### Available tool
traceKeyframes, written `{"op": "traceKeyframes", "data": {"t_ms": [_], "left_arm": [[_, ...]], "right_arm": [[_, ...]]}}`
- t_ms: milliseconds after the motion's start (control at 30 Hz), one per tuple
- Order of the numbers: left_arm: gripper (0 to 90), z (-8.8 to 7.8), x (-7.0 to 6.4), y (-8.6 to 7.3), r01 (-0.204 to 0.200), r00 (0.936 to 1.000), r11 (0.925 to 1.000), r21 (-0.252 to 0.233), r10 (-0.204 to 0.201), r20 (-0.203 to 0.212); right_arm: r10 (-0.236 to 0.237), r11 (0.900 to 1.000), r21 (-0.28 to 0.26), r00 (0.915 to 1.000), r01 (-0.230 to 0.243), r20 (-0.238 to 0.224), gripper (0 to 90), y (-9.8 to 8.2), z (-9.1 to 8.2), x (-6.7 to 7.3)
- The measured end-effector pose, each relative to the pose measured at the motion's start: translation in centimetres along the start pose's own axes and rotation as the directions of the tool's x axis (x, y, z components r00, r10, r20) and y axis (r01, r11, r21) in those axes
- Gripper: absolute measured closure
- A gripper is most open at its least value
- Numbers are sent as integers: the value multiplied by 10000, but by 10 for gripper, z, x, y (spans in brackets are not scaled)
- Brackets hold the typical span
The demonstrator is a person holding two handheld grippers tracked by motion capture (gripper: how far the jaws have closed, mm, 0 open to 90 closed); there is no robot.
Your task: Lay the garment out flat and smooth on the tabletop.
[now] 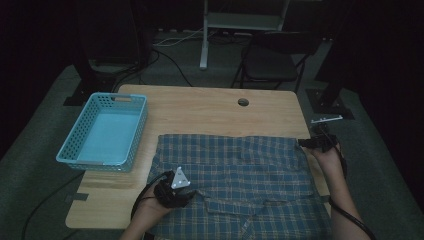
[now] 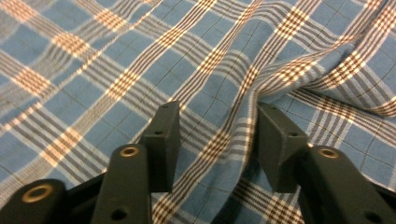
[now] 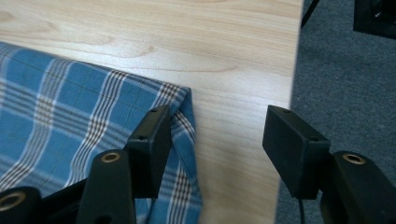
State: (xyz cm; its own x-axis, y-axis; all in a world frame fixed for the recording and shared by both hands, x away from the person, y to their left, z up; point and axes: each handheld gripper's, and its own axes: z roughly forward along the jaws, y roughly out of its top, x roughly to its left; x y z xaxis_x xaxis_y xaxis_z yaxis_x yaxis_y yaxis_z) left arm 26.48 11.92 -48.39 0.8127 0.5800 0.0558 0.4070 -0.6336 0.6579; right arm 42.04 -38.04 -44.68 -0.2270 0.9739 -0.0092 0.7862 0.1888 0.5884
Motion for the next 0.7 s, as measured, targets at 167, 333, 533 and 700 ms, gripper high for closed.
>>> {"op": "traceKeyframes", "data": {"t_ms": [167,333,533,700], "left_arm": [[473,0,1,0,23,10000,10000,67,-24,74],[472,0,1,1,-29,10000,10000,91,28,66],[327,2,2,0,324,9994,9994,87,-324,-93],[327,2,3,1,172,9999,9997,196,-172,-19]], "right_arm": [[74,9979,-643,9968,-125,-791,369,-7,-23,0],[-726,9933,-1035,9726,506,-2210,270,-22,-40,21],[-1635,9807,-1515,9428,1234,-2904,218,-41,-51,44],[-2695,9588,-2079,8518,1938,-4492,200,-69,-62,68]]}}
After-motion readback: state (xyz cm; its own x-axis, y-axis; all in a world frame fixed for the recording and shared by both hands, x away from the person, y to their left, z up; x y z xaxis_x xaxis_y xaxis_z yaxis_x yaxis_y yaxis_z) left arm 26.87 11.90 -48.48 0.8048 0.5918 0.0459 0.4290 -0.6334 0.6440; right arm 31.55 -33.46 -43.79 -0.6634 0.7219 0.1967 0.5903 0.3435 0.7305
